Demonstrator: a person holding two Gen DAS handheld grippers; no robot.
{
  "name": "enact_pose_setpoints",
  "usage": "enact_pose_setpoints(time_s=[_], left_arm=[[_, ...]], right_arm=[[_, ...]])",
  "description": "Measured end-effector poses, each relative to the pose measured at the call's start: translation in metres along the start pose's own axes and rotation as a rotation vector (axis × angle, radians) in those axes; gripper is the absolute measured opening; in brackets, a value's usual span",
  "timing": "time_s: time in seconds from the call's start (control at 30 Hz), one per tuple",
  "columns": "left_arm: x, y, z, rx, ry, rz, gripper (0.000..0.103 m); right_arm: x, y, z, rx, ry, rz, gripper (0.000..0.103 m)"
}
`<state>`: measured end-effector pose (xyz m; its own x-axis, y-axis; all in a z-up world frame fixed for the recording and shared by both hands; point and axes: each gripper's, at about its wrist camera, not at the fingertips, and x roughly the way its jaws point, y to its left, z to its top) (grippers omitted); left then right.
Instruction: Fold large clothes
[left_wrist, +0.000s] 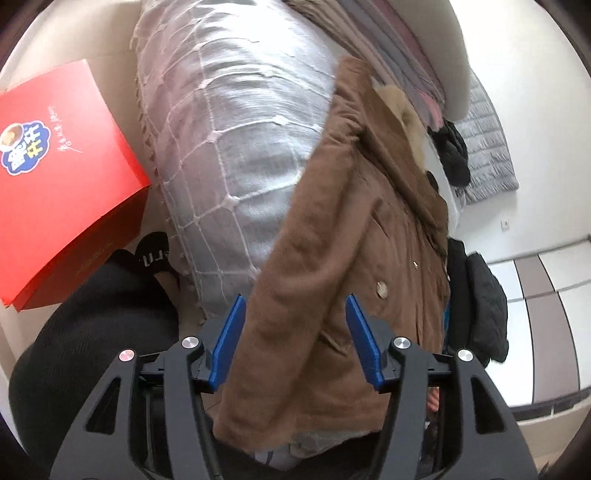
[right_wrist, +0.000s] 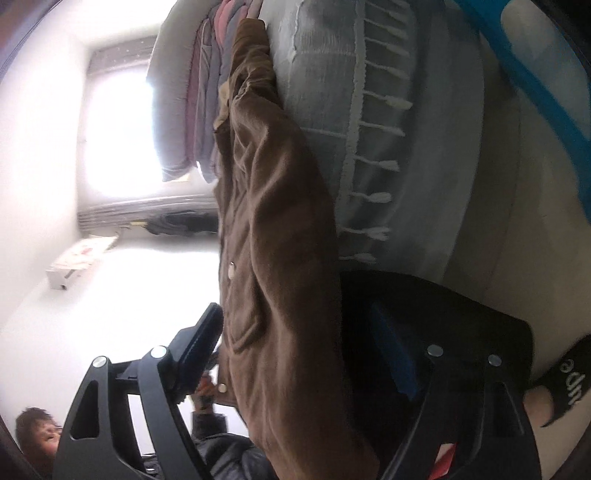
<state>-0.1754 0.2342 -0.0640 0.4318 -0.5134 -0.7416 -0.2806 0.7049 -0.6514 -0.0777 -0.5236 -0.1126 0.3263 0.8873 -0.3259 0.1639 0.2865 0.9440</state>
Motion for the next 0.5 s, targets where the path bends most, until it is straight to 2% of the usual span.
enact_pose_setpoints(time_s=[0.1, 0.17, 0.33, 0.4, 0.43, 0.5], left_arm=[[0.019, 0.010, 0.012, -0.034, -0.009, 0.026, 0.058], [0.035, 0.016, 0.018, -0.070, 0.012, 0.006, 0.061], [0.076, 0.019, 0.000, -0.058, 0.155, -0.069, 0.065], [0.084, 0.017, -0.017, -0.055, 0.207, -0.108, 0.072], [0.087, 0.013, -0.025, -0.036, 0.235, -0.122, 0.073], [0.088, -0.009, -0.046, 0.081, 0.285, -0.121, 0.077]], right_arm=[[0.003, 0.001, -0.001, -0.002, 0.016, 0.035, 0.080], [0.005, 0.004, -0.003, -0.011, 0.034, 0.047, 0.081], [0.012, 0.012, -0.002, -0.015, 0.056, 0.063, 0.082], [0.011, 0.016, -0.003, -0.021, 0.065, 0.068, 0.082], [0.011, 0.018, -0.005, -0.029, 0.071, 0.070, 0.082], [0.010, 0.020, -0.008, -0.038, 0.073, 0.077, 0.083]])
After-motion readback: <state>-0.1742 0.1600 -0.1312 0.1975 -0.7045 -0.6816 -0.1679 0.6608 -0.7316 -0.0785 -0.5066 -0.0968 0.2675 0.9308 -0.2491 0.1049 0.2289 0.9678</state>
